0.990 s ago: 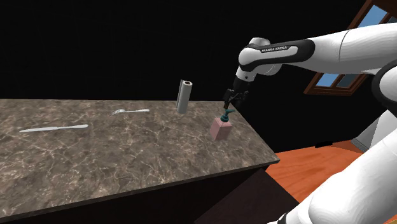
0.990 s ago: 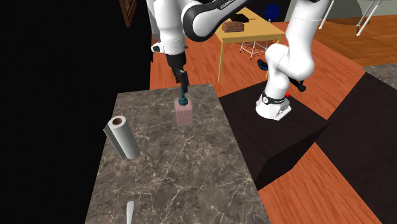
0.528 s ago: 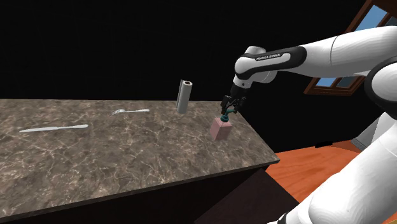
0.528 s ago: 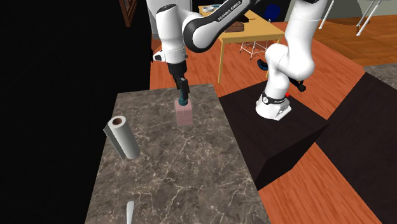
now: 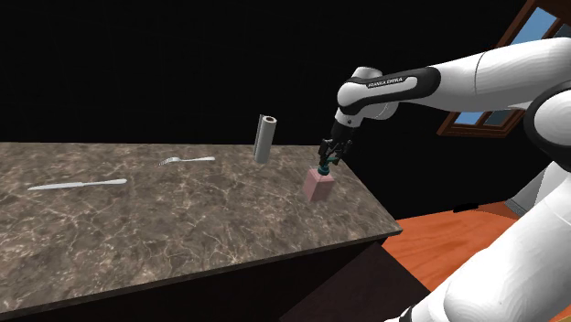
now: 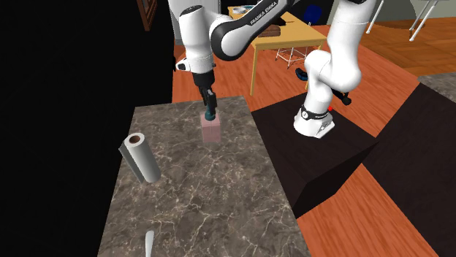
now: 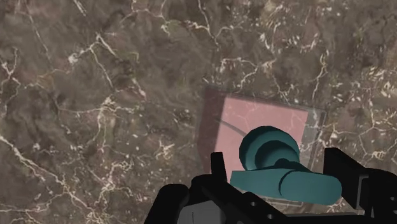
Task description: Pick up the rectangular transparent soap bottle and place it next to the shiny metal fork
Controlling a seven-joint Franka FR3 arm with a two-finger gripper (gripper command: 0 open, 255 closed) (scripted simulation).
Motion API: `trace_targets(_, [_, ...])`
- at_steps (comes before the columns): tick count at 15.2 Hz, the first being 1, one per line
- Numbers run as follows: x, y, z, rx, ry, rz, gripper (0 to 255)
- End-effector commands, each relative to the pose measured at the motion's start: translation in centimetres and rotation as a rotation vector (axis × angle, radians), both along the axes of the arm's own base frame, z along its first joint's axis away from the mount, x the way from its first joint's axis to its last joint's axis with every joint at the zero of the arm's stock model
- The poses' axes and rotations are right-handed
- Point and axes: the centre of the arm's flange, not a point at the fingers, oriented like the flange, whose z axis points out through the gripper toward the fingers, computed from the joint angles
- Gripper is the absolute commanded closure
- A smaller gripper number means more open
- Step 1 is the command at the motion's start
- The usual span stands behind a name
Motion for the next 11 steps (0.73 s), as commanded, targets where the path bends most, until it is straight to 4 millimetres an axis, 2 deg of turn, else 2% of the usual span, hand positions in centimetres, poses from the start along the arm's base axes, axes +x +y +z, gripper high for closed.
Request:
trace_targets(1, [0.0, 0.0, 0.0, 0.0, 0.0, 0.0, 255])
trace_targets(9, [0.0, 0.0, 0.0, 0.0, 0.0, 0.0, 255])
trace_targets(11, [0.0, 0.0, 1.0, 0.0, 0.0, 0.0, 255])
